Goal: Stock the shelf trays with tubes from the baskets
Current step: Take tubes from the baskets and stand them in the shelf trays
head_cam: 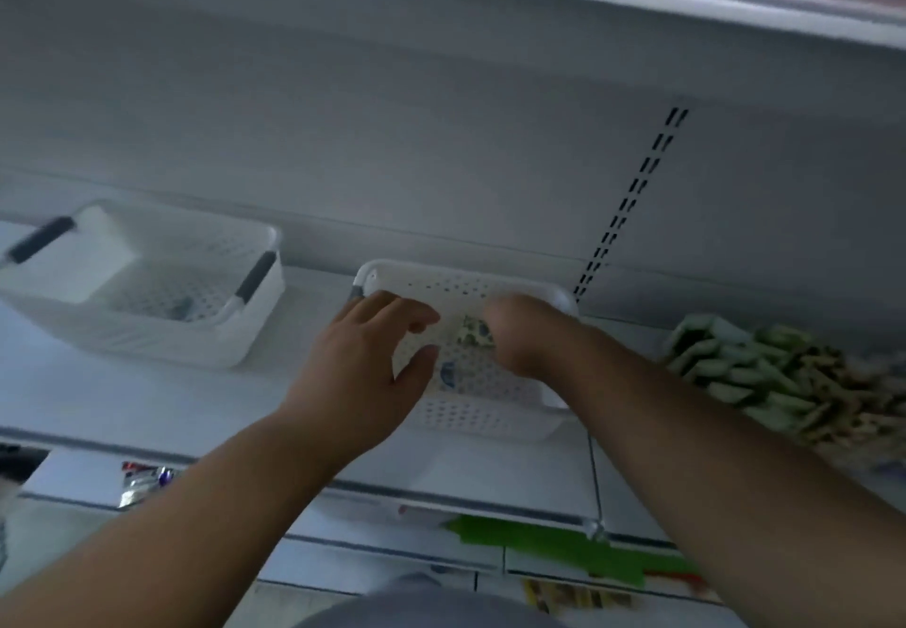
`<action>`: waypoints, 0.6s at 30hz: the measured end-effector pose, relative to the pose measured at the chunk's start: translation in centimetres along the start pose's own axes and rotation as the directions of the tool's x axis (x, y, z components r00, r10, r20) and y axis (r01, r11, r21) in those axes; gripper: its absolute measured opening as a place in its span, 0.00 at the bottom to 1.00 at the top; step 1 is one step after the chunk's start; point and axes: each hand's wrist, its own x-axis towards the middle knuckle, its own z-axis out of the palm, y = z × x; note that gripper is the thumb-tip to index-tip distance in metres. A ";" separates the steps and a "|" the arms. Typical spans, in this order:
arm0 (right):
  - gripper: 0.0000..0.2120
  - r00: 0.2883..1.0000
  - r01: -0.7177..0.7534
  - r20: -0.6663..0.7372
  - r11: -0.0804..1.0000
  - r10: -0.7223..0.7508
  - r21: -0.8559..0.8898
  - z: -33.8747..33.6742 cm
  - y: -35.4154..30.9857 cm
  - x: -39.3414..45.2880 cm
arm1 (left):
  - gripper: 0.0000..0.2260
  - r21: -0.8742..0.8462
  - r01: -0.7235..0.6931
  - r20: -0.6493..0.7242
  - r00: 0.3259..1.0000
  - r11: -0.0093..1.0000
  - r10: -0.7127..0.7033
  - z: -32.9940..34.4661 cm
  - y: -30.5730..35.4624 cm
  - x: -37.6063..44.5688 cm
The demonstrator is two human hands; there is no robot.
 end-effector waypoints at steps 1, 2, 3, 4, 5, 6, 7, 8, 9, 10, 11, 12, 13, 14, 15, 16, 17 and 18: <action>0.11 1.000 -0.012 0.013 1.000 0.012 -0.021 0.1 -0.4 0.2 | 0.12 -0.011 -0.024 0.018 1.000 1.000 0.024 -0.1 -0.6 0.3; 0.10 0.999 -0.016 0.032 0.999 0.017 -0.045 0.2 -0.6 0.2 | 0.12 -0.022 -0.042 0.034 0.999 0.999 0.043 -0.1 -1.2 0.6; 0.09 0.998 -0.031 0.057 0.998 0.033 -0.047 0.5 -0.8 0.3 | 0.12 -0.036 -0.058 0.062 0.996 0.998 0.060 -0.2 -1.6 0.8; 0.08 0.996 -0.041 0.077 0.998 0.044 -0.041 0.7 -1.0 0.3 | 0.12 -0.051 -0.067 0.088 0.994 0.996 0.072 -0.3 -1.9 1.0; 0.09 0.996 -0.051 0.078 0.999 0.052 -0.010 1.0 -1.0 0.3 | 0.12 -0.064 -0.073 0.110 0.991 0.995 0.080 -0.4 -2.2 1.2; 0.10 0.997 -0.049 0.063 0.999 0.048 0.018 1.0 -1.1 0.1 | 0.12 -0.073 -0.077 0.126 0.988 0.994 0.086 -0.5 -2.4 1.4; 0.11 0.999 -0.037 0.015 0.997 0.036 0.071 0.8 -1.0 -0.3 | 0.13 -0.081 -0.083 0.135 0.986 0.993 0.093 -0.6 -2.5 1.5; 0.10 0.997 -0.023 -0.071 0.988 0.034 0.151 0.4 -1.0 -1.1 | 0.12 -0.085 -0.092 0.144 0.984 0.992 0.104 -0.6 -2.6 1.7; 0.10 0.982 0.001 -0.183 0.971 0.044 0.240 -0.1 -0.9 -2.1 | 0.12 -0.088 -0.099 0.153 0.982 0.991 0.112 -0.6 -2.7 1.9; 0.10 0.955 0.034 -0.290 0.944 0.067 0.329 -0.7 -0.8 -3.4 | 0.12 -0.093 -0.101 0.158 0.981 0.991 0.114 -0.5 -2.7 2.1; 0.11 0.925 0.080 -0.371 0.908 0.087 0.411 -1.3 -0.9 -4.8 | 0.12 -0.107 -0.094 0.153 0.982 0.990 0.110 -0.4 -2.7 2.2; 0.13 0.900 0.131 -0.424 0.863 0.102 0.487 -1.7 -1.0 -6.3 | 0.13 -0.133 -0.082 0.142 0.985 0.988 0.101 -0.2 -2.6 2.2; 0.15 0.879 0.175 -0.459 0.814 0.124 0.554 -2.0 -1.1 -7.6 | 0.14 -0.165 -0.069 0.138 0.986 0.984 0.092 0.0 -2.3 2.3; 0.16 0.860 0.202 -0.487 0.776 0.151 0.597 -2.3 -1.2 -8.8 | 0.15 -0.194 -0.062 0.142 0.986 0.979 0.090 0.1 -1.9 2.4; 0.16 0.835 0.213 -0.515 0.749 0.194 0.627 -2.3 -1.2 -10.0 | 0.15 -0.218 -0.068 0.157 0.982 0.973 0.104 0.4 -1.3 2.4; 0.15 0.807 0.215 -0.538 0.726 0.244 0.653 -2.2 -1.1 -11.2 | 0.16 -0.241 -0.087 0.172 0.976 0.967 0.131 0.7 -0.6 2.5; 0.15 0.778 0.212 -0.551 0.699 0.302 0.683 -1.9 -0.8 -12.2 | 0.17 -0.267 -0.110 0.181 0.970 0.957 0.162 1.0 0.2 2.5; 0.15 0.749 0.205 -0.549 0.658 0.371 0.724 -1.6 -0.5 -13.6 | 0.17 -0.301 -0.133 0.190 0.962 0.944 0.196 1.5 1.3 2.5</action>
